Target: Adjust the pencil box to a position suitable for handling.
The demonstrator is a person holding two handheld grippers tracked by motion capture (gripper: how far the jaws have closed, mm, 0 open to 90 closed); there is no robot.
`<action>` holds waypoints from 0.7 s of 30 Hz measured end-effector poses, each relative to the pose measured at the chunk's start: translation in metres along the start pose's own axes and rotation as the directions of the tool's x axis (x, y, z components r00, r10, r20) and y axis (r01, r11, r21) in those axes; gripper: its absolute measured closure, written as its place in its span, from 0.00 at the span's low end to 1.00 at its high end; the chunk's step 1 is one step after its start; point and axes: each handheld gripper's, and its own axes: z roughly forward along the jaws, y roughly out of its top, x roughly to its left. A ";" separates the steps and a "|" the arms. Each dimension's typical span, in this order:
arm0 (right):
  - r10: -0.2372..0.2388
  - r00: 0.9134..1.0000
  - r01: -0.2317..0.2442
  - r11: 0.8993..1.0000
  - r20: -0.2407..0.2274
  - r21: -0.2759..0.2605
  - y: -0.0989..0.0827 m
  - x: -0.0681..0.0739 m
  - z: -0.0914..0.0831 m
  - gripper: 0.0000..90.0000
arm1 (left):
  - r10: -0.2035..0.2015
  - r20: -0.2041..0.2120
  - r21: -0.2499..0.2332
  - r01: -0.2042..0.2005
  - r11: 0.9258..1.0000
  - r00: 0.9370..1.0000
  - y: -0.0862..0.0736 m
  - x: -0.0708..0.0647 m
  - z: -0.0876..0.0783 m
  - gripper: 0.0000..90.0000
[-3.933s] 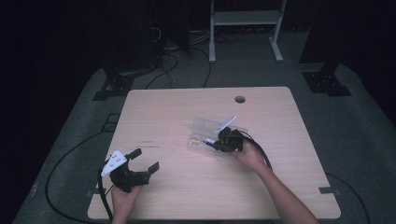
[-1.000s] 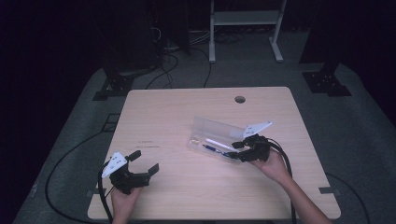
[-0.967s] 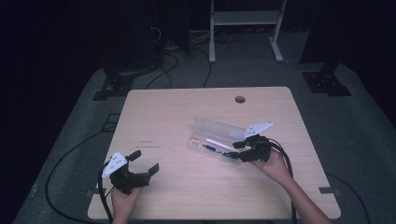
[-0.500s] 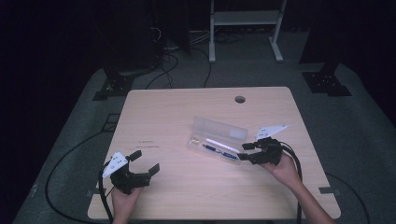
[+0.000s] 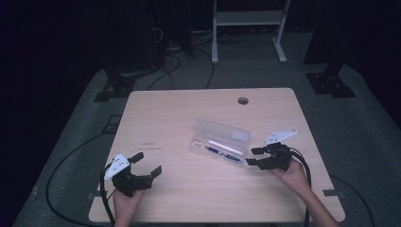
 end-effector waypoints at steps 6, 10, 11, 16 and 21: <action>0.011 1.000 -0.011 1.000 0.010 0.002 -0.007 -0.001 -0.004 0.48 | 0.003 0.001 0.001 -0.003 1.000 1.000 0.000 0.000 0.000 0.02; 0.013 1.000 -0.013 1.000 0.015 0.003 -0.012 -0.003 -0.005 0.47 | 0.001 0.001 0.002 -0.001 1.000 1.000 0.000 0.000 0.001 0.02; 0.016 1.000 -0.016 1.000 0.014 0.003 -0.013 -0.003 -0.006 0.47 | 0.001 0.001 0.002 -0.001 1.000 1.000 0.000 0.000 0.001 0.02; 0.026 0.999 -0.026 1.000 0.022 0.000 -0.018 -0.004 -0.009 0.47 | 0.002 0.001 0.002 -0.002 1.000 1.000 0.000 -0.001 0.001 0.02; 0.039 0.999 -0.039 0.999 0.030 0.001 -0.023 -0.005 -0.013 0.46 | 0.003 0.001 0.001 -0.003 1.000 1.000 0.000 -0.001 0.000 0.02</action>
